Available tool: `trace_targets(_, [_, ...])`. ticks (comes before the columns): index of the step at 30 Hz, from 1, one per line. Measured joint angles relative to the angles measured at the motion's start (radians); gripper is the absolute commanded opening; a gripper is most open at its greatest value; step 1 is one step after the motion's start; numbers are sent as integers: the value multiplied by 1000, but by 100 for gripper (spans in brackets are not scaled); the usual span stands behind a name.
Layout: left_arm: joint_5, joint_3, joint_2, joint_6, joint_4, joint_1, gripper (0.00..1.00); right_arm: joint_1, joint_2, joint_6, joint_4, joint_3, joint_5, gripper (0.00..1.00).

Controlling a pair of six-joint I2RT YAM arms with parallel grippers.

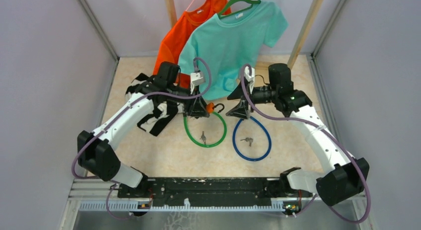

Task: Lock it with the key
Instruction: Pick up the lock from the center of the board.

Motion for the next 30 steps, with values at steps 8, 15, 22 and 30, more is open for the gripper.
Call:
trace_targets(8, [31,0,19,-71,41,-58,0,55,55,-25,-31,0,23,55])
trace_targets(15, [40,-11,19,-82,55,-75,0,56,81,-35,-43,0,28,43])
trace_targets(22, [39,-30,18,-82,56,-82,0,56,81,-43,-45,0,21,16])
trace_targets(30, [42,-48,18,-69,68,-82,17,61,80,-123,-106,0,5,0])
